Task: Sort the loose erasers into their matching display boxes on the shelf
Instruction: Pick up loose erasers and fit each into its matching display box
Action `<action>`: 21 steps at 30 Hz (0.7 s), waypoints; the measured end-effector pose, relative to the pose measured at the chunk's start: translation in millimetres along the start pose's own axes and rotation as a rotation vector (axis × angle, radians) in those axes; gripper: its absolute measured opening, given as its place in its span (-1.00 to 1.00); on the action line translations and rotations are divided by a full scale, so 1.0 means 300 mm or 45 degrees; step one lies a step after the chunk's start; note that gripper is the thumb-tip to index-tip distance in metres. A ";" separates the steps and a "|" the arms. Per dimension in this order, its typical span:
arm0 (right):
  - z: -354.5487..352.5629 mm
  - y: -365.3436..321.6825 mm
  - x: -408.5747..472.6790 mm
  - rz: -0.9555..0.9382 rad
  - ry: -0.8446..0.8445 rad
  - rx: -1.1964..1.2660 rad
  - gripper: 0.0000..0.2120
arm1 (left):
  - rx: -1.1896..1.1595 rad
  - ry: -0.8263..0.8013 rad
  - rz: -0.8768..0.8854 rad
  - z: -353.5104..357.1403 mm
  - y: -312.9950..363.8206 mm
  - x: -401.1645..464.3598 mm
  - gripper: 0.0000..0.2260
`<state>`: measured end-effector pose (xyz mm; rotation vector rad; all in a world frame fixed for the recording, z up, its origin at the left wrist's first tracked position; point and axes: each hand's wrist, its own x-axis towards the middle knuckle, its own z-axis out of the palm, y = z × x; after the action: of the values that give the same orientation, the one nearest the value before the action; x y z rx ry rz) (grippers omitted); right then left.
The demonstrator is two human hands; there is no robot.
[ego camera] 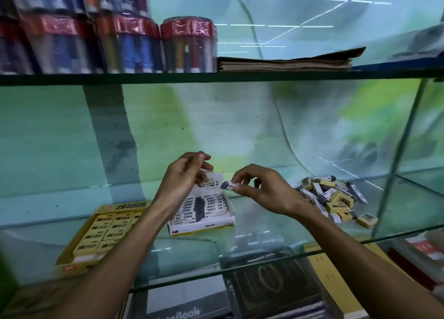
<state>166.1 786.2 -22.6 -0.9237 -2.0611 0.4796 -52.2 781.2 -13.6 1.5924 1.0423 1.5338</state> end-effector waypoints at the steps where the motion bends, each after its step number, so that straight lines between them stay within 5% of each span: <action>1: 0.015 -0.018 0.016 -0.041 -0.073 -0.107 -0.92 | -0.003 0.014 0.007 -0.016 0.000 -0.001 -0.81; 9: 0.143 -0.073 0.106 -0.007 -0.605 -0.754 -0.86 | -0.004 0.066 0.011 -0.101 0.004 -0.036 -0.83; 21: 0.135 -0.039 0.108 0.059 -0.480 -0.734 -0.79 | 0.068 0.021 0.026 -0.090 0.015 -0.059 -0.85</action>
<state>115.5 802.2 -22.9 -1.2906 -2.5930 0.0724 -78.5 761.9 -15.4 1.6342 1.0875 1.5473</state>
